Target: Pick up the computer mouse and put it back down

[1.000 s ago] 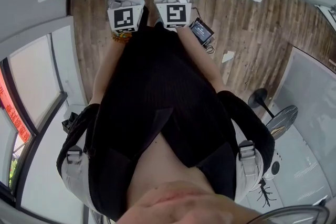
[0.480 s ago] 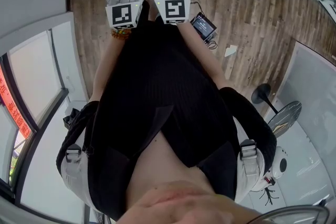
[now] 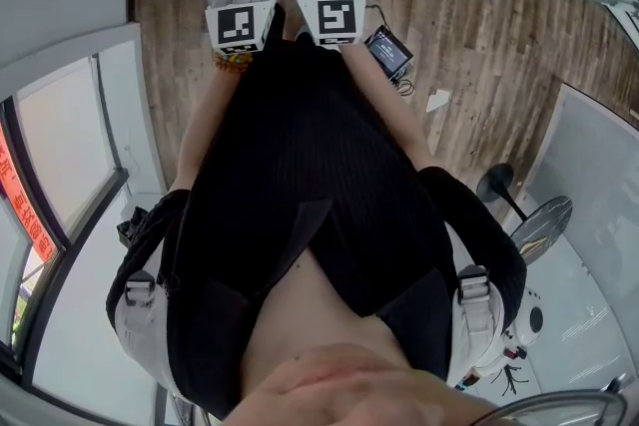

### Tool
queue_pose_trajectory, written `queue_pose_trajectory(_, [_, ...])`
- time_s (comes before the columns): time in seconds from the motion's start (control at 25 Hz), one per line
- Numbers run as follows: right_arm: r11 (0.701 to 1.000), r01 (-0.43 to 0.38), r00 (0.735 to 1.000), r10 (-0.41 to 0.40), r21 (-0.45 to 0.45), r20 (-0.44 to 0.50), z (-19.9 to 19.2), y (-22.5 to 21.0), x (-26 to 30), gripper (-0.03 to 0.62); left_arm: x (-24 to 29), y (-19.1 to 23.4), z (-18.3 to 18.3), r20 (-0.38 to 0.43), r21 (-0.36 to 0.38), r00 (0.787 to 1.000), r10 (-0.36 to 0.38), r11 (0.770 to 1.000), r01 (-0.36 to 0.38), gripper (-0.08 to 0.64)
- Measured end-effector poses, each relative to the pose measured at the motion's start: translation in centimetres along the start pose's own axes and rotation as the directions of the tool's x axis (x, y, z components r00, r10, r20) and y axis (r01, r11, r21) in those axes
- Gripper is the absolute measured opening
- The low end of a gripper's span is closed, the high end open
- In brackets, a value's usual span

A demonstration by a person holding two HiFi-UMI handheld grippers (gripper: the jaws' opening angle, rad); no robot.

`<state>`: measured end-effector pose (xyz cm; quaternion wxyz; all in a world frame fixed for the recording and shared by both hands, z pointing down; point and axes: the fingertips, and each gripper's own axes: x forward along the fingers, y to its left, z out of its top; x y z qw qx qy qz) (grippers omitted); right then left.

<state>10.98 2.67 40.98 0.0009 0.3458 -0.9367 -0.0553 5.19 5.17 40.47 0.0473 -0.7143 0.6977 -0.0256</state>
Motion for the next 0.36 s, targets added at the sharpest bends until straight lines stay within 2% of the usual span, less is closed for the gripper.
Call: queue_pose_trajectory(0.36, [1.000,0.002,1.000,-0.002,-0.002,-0.002,0.08,-0.34,-0.28,0.025,0.00,-0.31,-0.23,-0.006,-0.004,1.000,-0.001,1.000,0.001,0.014])
